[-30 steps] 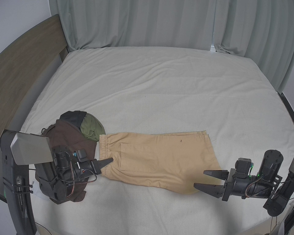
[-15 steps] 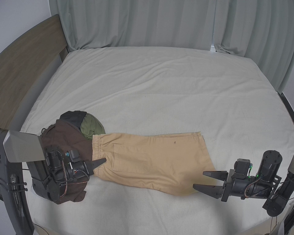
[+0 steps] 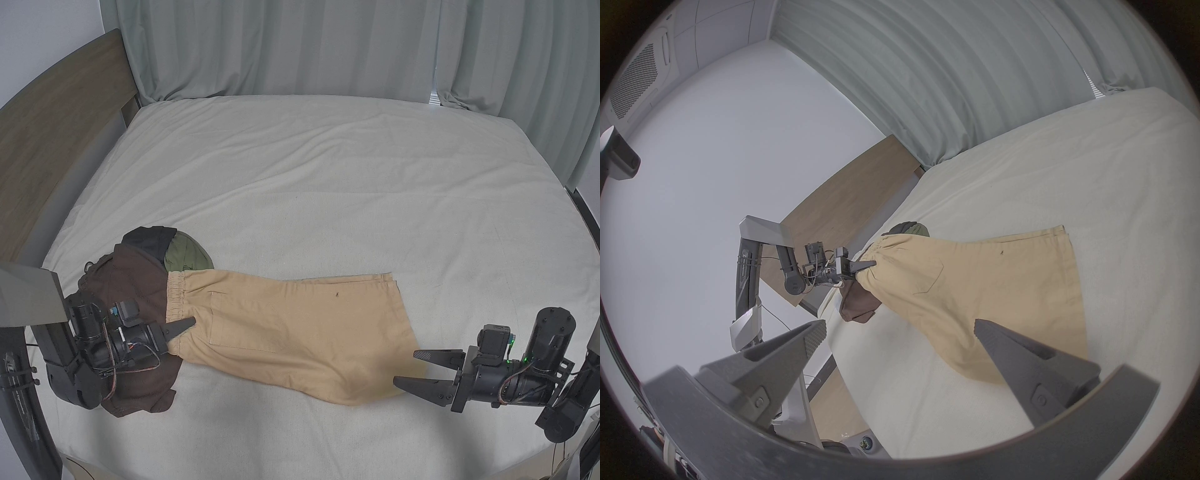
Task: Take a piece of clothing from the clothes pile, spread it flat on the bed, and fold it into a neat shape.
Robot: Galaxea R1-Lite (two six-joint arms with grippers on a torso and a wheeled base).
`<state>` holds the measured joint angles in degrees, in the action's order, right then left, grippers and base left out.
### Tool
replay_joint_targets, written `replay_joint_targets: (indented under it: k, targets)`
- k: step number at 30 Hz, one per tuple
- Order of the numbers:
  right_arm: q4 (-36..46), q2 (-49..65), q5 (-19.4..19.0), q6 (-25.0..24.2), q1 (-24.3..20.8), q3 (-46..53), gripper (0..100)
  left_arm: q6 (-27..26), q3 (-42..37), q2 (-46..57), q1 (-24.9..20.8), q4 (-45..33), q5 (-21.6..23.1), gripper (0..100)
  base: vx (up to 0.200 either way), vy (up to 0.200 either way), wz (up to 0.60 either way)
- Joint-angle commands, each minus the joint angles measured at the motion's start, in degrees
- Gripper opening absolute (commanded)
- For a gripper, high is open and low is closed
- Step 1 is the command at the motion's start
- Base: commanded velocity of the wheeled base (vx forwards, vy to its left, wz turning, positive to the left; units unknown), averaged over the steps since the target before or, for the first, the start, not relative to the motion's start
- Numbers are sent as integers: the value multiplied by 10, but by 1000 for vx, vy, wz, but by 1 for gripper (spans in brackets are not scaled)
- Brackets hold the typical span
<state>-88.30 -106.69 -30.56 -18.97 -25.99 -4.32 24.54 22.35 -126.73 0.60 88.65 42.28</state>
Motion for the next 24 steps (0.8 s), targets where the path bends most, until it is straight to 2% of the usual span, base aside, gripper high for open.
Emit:
replay_joint_targets:
  k: [1,8,16,24]
  targets:
    - [0,0,0,0,0,0,100,-1,-8,9,12,0,4,0,0,0,0]
    - [0,0,0,0,0,0,100,-3,-22,18,34,0,25,0,0,0,0]
    - [0,-1,1,1,0,1,100,-4,-34,27,43,0,25,0,0,0,0]
    - [0,0,0,0,-1,-1,100,-27,-41,27,41,0,32,0,0,0,0]
